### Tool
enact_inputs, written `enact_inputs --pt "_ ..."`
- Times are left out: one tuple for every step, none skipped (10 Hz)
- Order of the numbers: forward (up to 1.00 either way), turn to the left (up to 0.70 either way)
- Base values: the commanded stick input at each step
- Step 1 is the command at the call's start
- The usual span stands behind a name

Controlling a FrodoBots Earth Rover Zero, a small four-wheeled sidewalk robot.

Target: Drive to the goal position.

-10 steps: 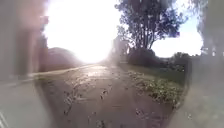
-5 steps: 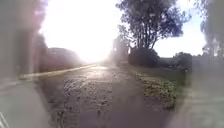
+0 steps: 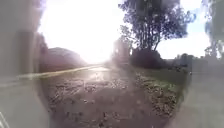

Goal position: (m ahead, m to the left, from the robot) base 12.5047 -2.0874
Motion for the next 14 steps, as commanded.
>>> enact_inputs --pt "1.0 0.0" --pt "1.0 0.0" --pt "1.0 0.0" --pt "1.0 0.0" --pt "1.0 0.0" --pt "1.0 0.0" --pt "1.0 0.0" --pt "1.0 0.0" --pt "1.0 0.0" --pt "1.0 0.0" --pt "1.0 0.0" --pt "1.0 0.0" --pt "1.0 0.0" --pt "1.0 0.0"
